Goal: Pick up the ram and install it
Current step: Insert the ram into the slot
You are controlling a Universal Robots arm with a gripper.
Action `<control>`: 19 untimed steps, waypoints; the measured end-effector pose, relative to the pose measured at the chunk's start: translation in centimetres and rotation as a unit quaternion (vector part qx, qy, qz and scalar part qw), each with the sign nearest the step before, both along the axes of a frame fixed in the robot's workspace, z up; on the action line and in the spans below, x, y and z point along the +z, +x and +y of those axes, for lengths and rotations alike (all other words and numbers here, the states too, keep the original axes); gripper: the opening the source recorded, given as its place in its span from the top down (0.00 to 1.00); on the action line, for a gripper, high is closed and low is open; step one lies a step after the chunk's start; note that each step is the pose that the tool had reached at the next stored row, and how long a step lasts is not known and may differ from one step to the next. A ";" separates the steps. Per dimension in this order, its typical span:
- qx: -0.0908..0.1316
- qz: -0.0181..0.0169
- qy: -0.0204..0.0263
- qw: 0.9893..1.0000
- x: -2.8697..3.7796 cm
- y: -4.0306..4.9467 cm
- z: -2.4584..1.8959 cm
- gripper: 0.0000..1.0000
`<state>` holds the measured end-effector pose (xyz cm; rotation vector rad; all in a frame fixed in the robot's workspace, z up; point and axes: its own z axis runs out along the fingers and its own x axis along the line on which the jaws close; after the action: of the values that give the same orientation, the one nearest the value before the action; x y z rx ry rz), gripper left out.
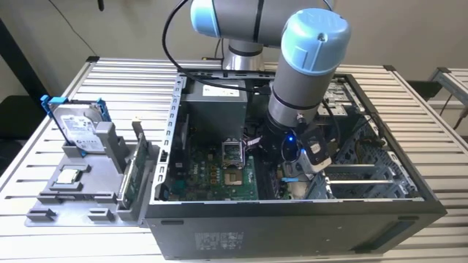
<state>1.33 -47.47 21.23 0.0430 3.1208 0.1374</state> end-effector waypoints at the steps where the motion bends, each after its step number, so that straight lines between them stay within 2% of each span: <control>1: 0.000 0.000 0.000 1.000 0.00 0.00 0.00 0.85; 15: 0.000 0.000 0.000 1.000 -0.04 0.00 0.00 0.85; 17: 0.000 0.000 0.000 1.000 -0.05 0.00 0.00 0.84; 18: 0.000 0.000 0.000 1.000 -0.05 0.00 0.00 0.78; 19: 0.000 0.000 0.000 1.000 -0.05 0.00 0.00 0.78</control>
<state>1.33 -47.47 21.19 0.0430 3.1208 0.1374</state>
